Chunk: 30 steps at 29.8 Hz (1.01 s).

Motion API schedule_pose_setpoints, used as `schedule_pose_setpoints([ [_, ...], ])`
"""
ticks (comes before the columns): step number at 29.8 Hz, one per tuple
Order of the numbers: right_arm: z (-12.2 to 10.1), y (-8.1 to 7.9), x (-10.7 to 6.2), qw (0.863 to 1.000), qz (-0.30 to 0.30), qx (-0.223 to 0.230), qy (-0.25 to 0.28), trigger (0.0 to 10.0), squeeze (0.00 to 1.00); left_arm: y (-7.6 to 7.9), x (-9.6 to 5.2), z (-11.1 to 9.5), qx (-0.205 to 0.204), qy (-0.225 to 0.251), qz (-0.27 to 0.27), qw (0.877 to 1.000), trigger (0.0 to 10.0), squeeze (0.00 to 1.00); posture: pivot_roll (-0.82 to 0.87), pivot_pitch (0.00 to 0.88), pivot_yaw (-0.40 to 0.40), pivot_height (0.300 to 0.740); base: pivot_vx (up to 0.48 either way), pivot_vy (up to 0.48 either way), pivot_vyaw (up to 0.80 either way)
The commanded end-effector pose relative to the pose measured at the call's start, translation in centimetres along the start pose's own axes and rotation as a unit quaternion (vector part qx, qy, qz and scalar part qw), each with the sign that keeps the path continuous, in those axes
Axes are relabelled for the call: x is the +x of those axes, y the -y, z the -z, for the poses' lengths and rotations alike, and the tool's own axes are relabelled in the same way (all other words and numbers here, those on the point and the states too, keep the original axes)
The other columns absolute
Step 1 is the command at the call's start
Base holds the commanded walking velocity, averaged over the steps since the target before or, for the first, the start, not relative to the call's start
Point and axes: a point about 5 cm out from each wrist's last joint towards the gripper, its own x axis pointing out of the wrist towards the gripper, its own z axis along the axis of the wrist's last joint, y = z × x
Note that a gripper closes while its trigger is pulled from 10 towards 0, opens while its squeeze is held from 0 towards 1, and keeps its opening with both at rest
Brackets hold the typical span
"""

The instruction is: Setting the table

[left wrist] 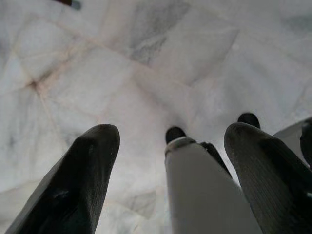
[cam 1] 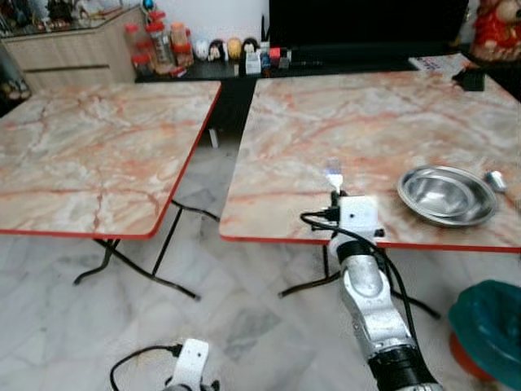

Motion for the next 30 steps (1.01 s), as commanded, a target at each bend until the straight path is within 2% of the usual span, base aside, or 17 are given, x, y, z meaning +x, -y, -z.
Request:
schedule_pose_setpoints([
  [1, -0.65, -0.67, 0.18, 1.0, -0.012, 0.001, 0.011, 10.0, 0.0, -0.47, -0.09, 0.3, 0.012, -0.008, -0.003, 1.0, 10.0, 0.0, -0.03, 0.0, 0.068, 0.74, 0.0, -0.319, 0.0],
  [28, -0.53, -0.51, 0.09, 1.0, -0.01, 0.003, 0.004, 10.0, 0.0, -0.32, -0.06, 0.24, 0.012, -0.007, -0.002, 1.0, 10.0, 0.0, -0.03, 0.0, 0.068, 0.74, 0.0, -0.327, 0.0],
  [30, -0.48, -0.46, 0.08, 1.0, -0.008, 0.003, 0.002, 10.0, 0.0, -0.31, -0.06, 0.17, 0.013, -0.005, -0.001, 1.0, 10.0, 0.0, -0.03, 0.0, 0.068, 0.74, 0.0, 0.0, 0.0],
])
